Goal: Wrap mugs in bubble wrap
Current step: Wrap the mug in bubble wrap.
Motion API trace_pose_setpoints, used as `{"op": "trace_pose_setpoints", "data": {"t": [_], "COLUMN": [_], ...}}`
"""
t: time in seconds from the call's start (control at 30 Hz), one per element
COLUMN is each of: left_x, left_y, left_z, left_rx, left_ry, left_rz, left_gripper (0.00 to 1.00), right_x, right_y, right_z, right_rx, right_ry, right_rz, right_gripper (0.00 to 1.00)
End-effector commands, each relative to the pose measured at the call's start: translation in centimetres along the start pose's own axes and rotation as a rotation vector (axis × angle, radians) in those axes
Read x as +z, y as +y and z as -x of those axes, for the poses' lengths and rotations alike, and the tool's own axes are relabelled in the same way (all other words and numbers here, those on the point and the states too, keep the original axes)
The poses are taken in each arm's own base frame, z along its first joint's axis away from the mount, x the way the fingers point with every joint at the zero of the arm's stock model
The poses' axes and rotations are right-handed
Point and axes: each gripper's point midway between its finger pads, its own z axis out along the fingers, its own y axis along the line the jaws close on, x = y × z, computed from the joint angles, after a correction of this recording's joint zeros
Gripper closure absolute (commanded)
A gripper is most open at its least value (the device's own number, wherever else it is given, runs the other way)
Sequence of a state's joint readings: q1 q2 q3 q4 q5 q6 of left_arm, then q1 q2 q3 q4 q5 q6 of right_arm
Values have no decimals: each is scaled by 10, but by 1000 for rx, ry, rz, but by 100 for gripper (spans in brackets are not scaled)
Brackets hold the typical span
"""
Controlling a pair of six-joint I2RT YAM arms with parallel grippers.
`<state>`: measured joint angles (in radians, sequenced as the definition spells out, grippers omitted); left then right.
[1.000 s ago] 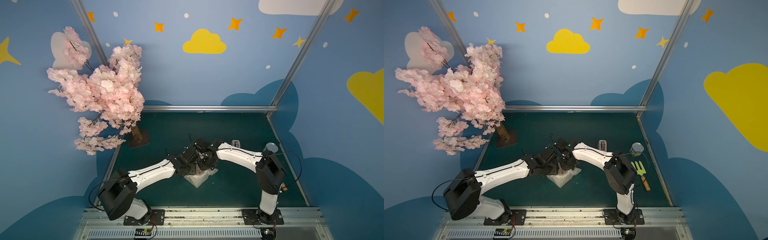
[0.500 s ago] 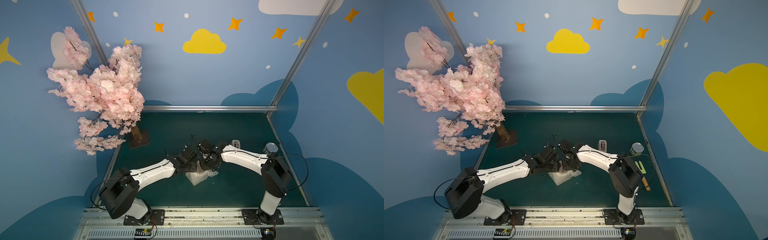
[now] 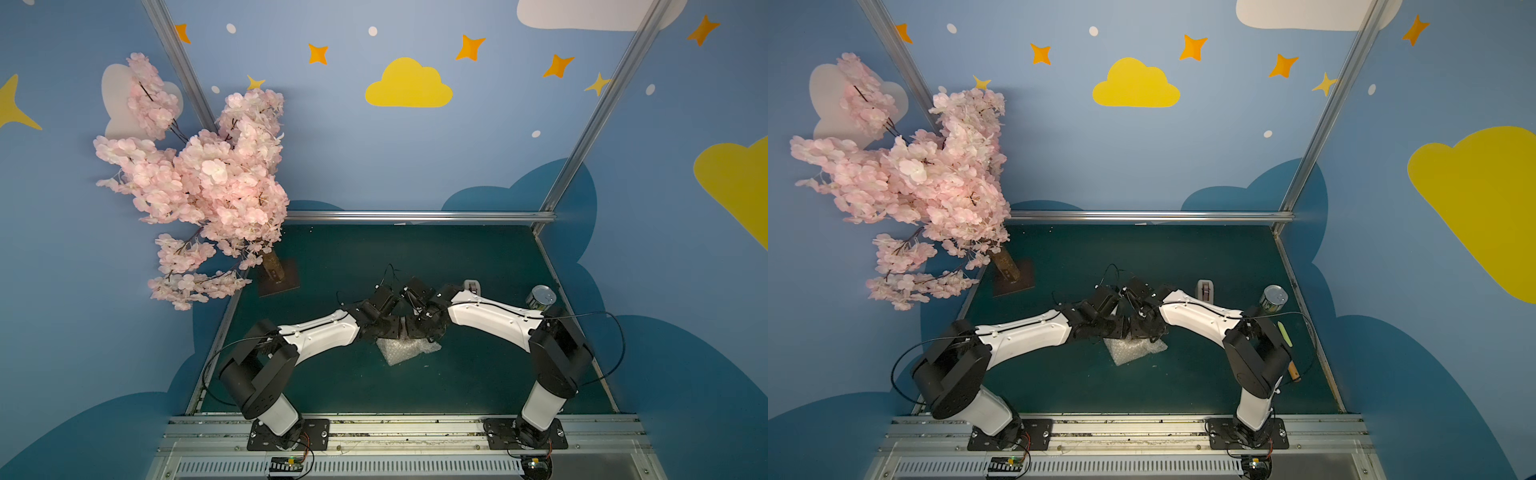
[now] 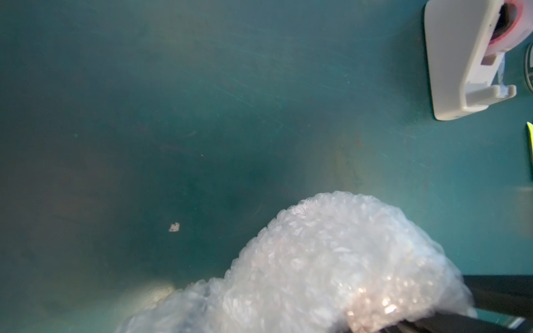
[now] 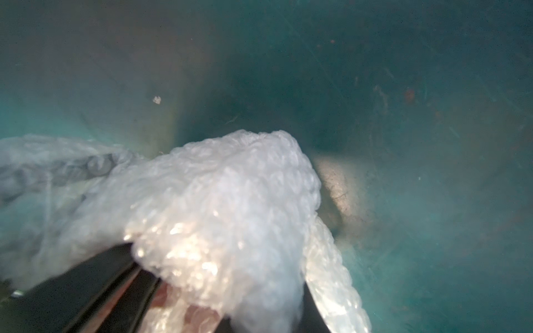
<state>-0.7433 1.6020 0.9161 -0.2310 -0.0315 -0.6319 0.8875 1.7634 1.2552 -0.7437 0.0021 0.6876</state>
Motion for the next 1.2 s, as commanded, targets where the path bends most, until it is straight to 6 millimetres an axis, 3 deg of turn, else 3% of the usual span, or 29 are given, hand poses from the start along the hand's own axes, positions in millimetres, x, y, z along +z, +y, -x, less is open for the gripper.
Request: {"op": "trace_pose_setpoints", "data": {"t": [0.0, 0.2, 0.47, 0.73, 0.87, 0.97, 1.03, 1.17], "left_x": [-8, -11, -19, -11, -6, -8, -13, -34], "left_y": [1, 4, 7, 13, 21, 24, 23, 18], "left_z": [20, 18, 17, 7, 1, 0, 3, 19], "left_rx": [0, 16, 10, -1, -21, -29, -22, -9], "left_ry": [-56, -47, -79, -59, -53, -61, -71, -119], "left_rz": [-6, -3, -11, -9, 4, 1, 0, 1], "left_gripper": [49, 49, 49, 49, 50, 49, 46, 33], "right_x": [14, 0, -5, 28, 49, 66, 68, 50], "right_y": [-14, -11, -9, 6, 9, 4, -2, -10], "right_z": [-33, -26, -7, 1, -10, -20, -21, -11], "right_rx": [-21, -49, -59, -113, -126, -113, -102, -91], "right_ry": [159, 152, 134, 171, 204, 225, 207, 144], "right_rz": [-45, 20, 102, 98, 64, 19, -14, -63], "right_gripper": [85, 63, 53, 63, 68, 79, 86, 95]}}
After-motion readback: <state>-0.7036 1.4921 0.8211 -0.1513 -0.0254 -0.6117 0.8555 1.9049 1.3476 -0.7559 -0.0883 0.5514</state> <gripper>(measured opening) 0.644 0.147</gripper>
